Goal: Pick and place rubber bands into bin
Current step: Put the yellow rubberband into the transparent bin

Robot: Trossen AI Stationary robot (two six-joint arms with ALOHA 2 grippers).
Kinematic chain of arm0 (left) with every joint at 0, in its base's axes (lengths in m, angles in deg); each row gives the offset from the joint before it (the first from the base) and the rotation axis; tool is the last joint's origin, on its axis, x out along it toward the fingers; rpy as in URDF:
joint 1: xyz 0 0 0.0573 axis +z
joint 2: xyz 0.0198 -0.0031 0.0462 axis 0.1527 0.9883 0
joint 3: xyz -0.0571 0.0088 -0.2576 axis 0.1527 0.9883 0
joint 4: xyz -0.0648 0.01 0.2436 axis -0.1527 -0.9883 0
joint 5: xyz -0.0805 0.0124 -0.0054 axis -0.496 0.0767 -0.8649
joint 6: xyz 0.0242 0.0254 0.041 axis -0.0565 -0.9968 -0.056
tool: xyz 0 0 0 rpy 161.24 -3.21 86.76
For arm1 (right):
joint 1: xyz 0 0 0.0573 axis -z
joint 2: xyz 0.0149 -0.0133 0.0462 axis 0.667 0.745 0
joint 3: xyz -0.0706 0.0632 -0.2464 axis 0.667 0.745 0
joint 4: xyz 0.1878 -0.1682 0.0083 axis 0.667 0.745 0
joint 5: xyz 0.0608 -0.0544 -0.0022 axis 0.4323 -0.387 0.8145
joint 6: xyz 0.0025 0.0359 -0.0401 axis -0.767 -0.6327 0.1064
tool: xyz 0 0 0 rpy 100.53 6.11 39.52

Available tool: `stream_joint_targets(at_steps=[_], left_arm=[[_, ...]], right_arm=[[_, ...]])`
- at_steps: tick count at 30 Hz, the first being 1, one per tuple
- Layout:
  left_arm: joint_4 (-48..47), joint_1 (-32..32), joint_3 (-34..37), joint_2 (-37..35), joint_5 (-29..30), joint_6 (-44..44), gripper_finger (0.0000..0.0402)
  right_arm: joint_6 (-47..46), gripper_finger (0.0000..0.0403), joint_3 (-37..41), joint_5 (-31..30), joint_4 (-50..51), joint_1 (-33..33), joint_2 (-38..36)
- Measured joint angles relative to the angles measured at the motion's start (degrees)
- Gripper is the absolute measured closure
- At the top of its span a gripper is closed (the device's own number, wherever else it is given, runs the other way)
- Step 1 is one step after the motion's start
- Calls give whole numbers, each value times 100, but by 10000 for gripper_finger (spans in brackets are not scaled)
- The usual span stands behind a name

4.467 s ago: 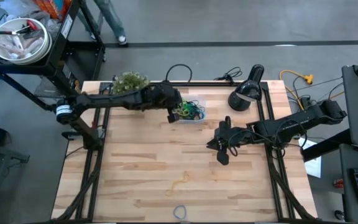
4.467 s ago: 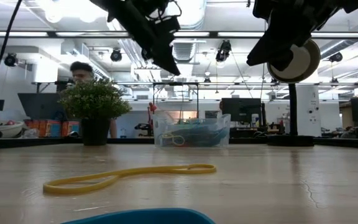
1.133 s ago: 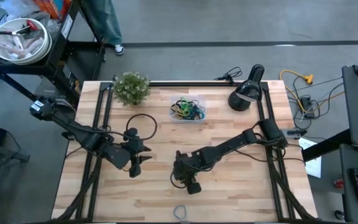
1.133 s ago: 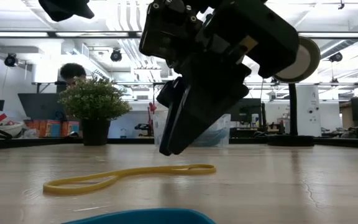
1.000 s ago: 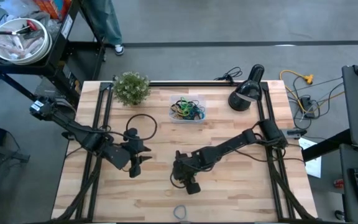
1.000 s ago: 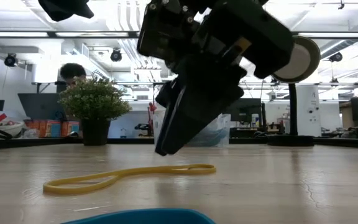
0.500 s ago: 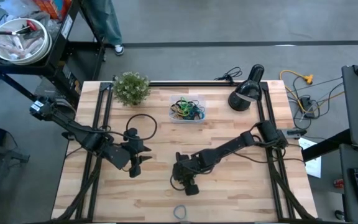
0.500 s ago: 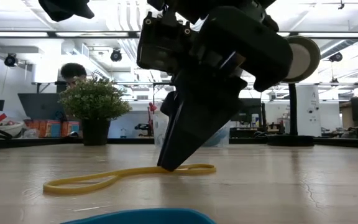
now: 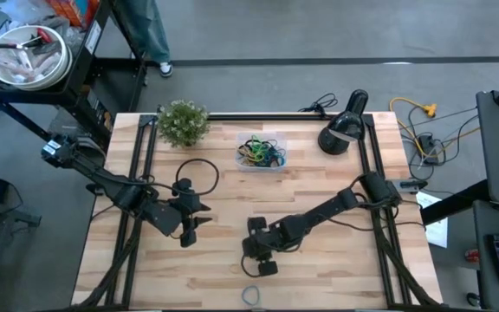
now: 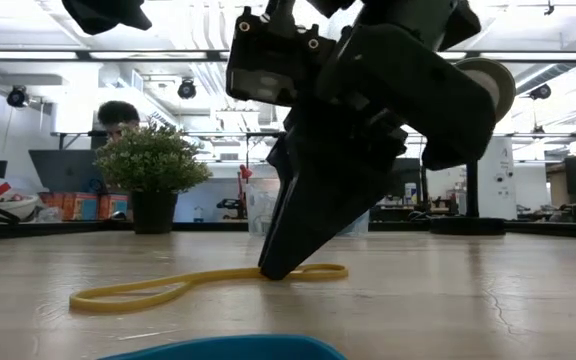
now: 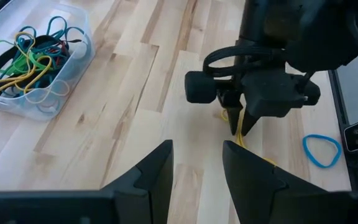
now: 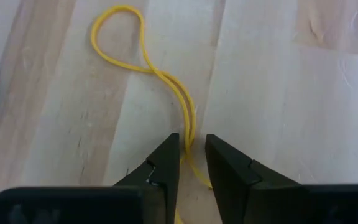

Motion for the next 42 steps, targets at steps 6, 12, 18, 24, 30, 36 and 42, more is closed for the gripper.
stream_joint_targets(at_steps=[6, 12, 18, 24, 30, 36, 42], left_arm=[[0, 0, 0, 0, 2, -4, 279], [0, 0, 0, 0, 16, -6, 279], [0, 0, 0, 0, 26, -6, 279], [0, 0, 0, 0, 26, -6, 279], [0, 0, 0, 0, 64, -8, 279], [-5, 0, 2, 2, 153, -11, 279], [-1, -2, 54, 2, 153, -9, 279]], right_arm=[[-276, 348, 0, -418, 184, -189, 2], [-581, 374, 3, -651, 473, -311, -7], [-820, 394, -28, -673, 570, -327, -8], [-905, 394, -193, -949, 767, -334, -69], [-908, 395, -302, -1370, 1134, -290, -213], [-947, 395, -457, -1562, 1400, -264, -422], [-934, 395, -575, -1980, 1485, -240, -722]])
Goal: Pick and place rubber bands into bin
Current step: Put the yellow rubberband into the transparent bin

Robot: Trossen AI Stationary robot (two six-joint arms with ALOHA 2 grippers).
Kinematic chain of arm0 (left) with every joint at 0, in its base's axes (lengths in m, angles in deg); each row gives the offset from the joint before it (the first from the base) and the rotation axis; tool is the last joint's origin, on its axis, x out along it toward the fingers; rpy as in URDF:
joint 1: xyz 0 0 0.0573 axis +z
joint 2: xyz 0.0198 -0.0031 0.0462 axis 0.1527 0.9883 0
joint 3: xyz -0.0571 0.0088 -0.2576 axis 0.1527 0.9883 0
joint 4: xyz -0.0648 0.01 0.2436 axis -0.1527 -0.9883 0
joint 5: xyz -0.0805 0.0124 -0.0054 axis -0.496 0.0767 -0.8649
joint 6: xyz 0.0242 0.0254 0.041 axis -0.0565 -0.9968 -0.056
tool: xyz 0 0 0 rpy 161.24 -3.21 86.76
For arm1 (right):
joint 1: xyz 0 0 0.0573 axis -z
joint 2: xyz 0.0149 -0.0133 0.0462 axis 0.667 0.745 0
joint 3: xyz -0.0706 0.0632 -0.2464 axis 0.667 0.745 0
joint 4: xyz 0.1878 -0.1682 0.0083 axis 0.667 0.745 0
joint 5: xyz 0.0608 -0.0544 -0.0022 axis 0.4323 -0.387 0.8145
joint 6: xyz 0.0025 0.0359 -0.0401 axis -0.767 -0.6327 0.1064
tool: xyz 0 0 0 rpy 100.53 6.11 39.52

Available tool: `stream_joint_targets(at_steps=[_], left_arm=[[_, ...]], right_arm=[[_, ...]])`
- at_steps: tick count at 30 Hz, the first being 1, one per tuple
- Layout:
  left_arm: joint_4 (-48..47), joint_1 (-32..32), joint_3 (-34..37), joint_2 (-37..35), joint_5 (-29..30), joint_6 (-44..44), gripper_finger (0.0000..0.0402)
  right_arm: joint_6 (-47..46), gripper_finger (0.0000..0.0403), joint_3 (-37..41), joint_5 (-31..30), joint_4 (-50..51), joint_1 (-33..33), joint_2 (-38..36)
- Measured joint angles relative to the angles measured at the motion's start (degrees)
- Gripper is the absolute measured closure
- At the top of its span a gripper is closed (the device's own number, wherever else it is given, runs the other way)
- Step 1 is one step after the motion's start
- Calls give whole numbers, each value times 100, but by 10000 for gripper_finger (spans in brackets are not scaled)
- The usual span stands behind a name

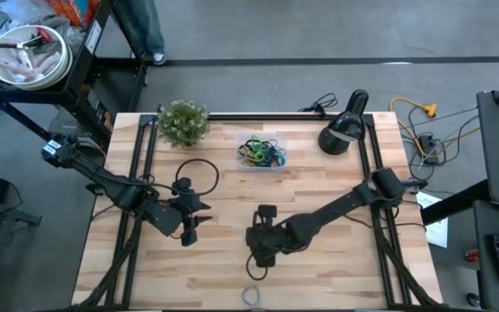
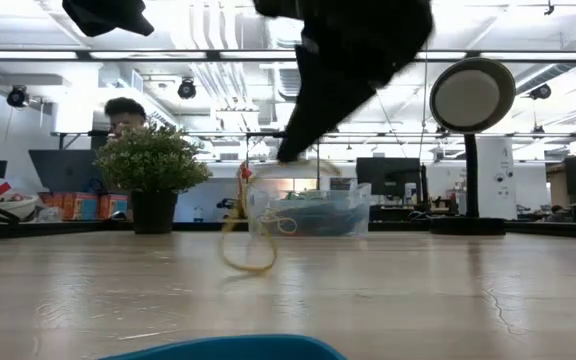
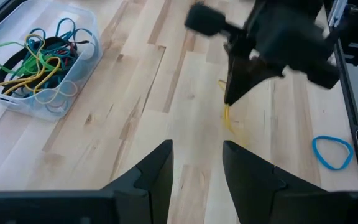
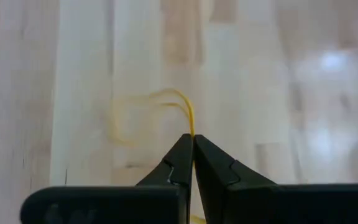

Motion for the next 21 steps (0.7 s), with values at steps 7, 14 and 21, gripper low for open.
stream_joint_targets(at_steps=[7, 14, 21], left_arm=[[48, 0, 36, 0, 6, 0, 279], [497, 0, 222, 0, 33, -4, 279], [914, 0, 385, 13, 35, -5, 279]], right_arm=[[27, 395, -107, -635, 142, 63, -493], [72, 395, -98, -1166, 430, 335, -1072], [120, 395, -91, -1197, 1039, 822, -1314]])
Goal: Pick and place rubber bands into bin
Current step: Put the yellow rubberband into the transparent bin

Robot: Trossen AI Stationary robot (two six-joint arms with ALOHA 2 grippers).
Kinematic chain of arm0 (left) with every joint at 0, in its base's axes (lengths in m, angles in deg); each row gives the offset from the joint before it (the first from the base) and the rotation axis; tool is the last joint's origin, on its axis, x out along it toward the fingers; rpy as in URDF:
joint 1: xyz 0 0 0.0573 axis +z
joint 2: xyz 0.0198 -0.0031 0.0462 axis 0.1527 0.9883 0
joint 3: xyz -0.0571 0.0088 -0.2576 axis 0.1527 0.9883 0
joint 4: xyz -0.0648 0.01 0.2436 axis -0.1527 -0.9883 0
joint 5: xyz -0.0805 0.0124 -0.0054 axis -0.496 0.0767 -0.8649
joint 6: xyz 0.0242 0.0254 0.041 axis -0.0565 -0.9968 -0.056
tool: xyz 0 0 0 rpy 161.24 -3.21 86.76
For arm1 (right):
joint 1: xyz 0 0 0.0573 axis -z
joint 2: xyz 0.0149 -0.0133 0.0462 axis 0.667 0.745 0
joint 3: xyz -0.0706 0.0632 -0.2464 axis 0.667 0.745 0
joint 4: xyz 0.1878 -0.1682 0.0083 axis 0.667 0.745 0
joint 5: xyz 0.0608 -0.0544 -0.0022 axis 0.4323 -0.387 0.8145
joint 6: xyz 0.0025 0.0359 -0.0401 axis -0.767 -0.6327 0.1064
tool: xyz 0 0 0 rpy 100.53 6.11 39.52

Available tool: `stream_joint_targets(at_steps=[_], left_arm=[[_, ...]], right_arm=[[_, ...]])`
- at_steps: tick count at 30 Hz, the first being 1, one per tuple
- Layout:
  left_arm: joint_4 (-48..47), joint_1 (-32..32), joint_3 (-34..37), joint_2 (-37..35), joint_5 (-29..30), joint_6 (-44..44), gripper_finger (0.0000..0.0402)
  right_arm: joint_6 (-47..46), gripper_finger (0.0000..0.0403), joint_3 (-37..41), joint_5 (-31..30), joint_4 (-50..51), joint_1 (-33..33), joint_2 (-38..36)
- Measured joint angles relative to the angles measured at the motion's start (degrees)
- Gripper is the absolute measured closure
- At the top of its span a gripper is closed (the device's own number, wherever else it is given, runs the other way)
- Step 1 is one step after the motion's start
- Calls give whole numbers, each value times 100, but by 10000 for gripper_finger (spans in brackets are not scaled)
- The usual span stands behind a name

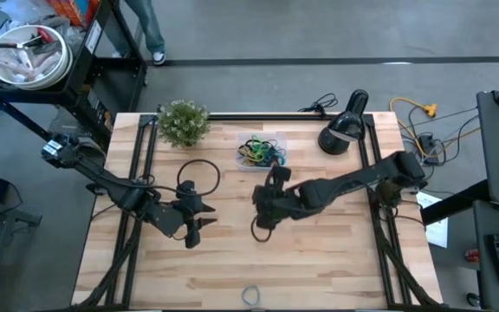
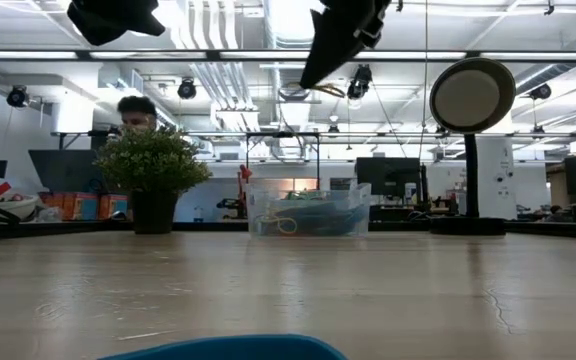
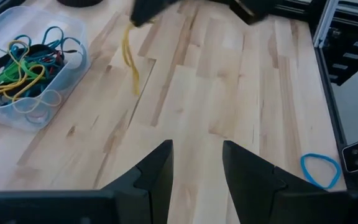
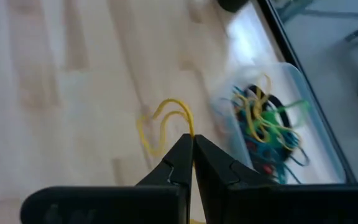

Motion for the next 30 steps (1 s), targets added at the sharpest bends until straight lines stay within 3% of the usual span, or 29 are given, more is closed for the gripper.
stream_joint_targets(at_steps=[17, 30], left_arm=[[144, 0, 7, 22, 144, 2, 279], [196, 0, 7, 22, 302, 0, 279]], right_arm=[[1124, 394, 4, 54, 366, 1452, -253], [1282, 394, 7, 968, 230, 2691, -255]])
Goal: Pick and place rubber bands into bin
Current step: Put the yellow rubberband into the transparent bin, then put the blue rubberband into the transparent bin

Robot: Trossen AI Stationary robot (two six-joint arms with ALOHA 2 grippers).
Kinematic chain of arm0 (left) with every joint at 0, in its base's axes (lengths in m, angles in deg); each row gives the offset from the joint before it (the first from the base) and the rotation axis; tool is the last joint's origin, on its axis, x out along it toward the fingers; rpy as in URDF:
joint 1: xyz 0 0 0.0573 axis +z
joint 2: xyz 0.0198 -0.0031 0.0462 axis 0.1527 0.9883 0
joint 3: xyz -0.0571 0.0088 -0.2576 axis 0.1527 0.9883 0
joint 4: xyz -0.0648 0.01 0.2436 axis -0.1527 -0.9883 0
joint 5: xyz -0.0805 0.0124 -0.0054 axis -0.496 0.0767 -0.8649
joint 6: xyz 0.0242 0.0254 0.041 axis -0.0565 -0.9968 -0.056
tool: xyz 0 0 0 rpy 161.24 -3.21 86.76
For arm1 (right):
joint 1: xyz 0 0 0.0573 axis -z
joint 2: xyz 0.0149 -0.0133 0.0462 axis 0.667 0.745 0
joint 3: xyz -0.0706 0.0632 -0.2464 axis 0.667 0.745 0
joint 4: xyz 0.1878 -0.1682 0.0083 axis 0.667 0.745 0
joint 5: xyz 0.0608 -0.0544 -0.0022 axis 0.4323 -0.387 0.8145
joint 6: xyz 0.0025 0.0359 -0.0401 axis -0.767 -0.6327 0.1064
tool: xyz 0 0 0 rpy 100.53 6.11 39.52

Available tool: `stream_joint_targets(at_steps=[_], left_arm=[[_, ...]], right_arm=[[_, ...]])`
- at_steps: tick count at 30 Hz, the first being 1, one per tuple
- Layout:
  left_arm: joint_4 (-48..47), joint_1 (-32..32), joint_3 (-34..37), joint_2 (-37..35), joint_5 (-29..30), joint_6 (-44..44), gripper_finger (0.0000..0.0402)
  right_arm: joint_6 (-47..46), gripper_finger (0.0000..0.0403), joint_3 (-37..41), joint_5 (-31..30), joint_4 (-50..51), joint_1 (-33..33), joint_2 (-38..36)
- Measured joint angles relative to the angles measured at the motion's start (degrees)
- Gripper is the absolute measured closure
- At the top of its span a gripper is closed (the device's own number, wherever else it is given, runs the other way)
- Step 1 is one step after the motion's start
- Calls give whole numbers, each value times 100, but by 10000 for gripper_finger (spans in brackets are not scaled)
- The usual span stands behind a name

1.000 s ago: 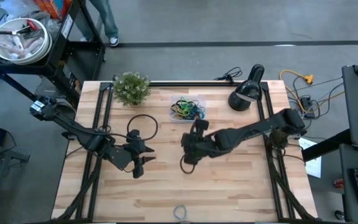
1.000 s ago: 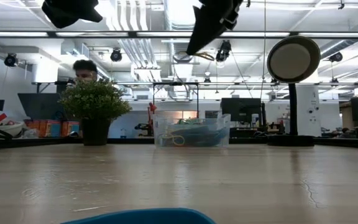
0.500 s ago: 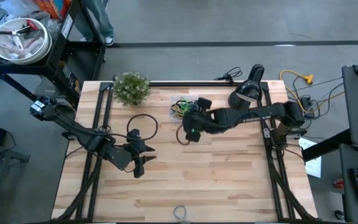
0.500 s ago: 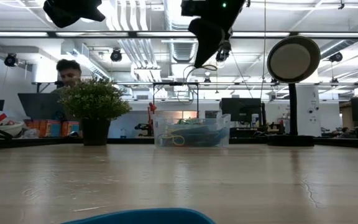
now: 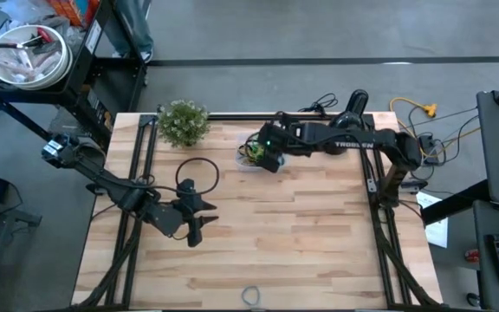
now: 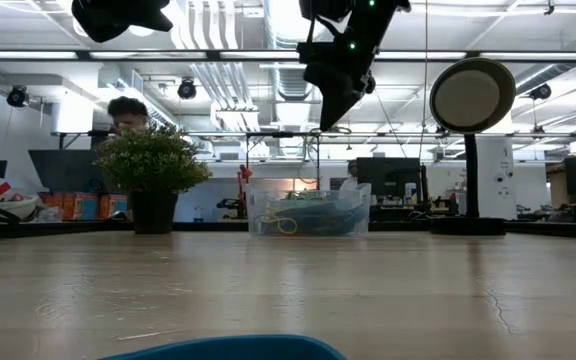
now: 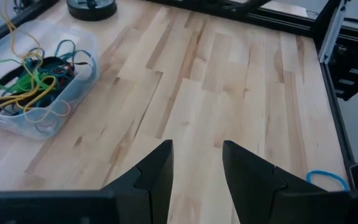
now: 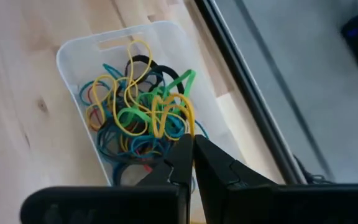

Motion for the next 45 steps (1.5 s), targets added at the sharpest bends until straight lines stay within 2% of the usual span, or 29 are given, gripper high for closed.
stream_joint_targets(at_steps=[6, 14, 21, 31, 35, 45], left_arm=[[107, 0, 0, -2, 131, -18, 279], [107, 0, 0, -2, 227, -7, 279], [146, 2, -7, -2, 262, 0, 279], [246, 2, -9, -2, 347, 0, 279], [249, 7, -9, -2, 403, 0, 279], [249, 13, -9, -2, 446, 0, 279]], right_arm=[[-21, 394, 13, 592, -138, 402, 134], [-41, 394, 21, 1178, -410, 579, 523], [-39, 394, 26, 1477, -522, 608, 825], [-72, 392, 26, 1460, -578, 608, 946], [39, 370, 26, 1475, -657, 608, 946], [97, 281, 26, 1493, -696, 605, 934]])
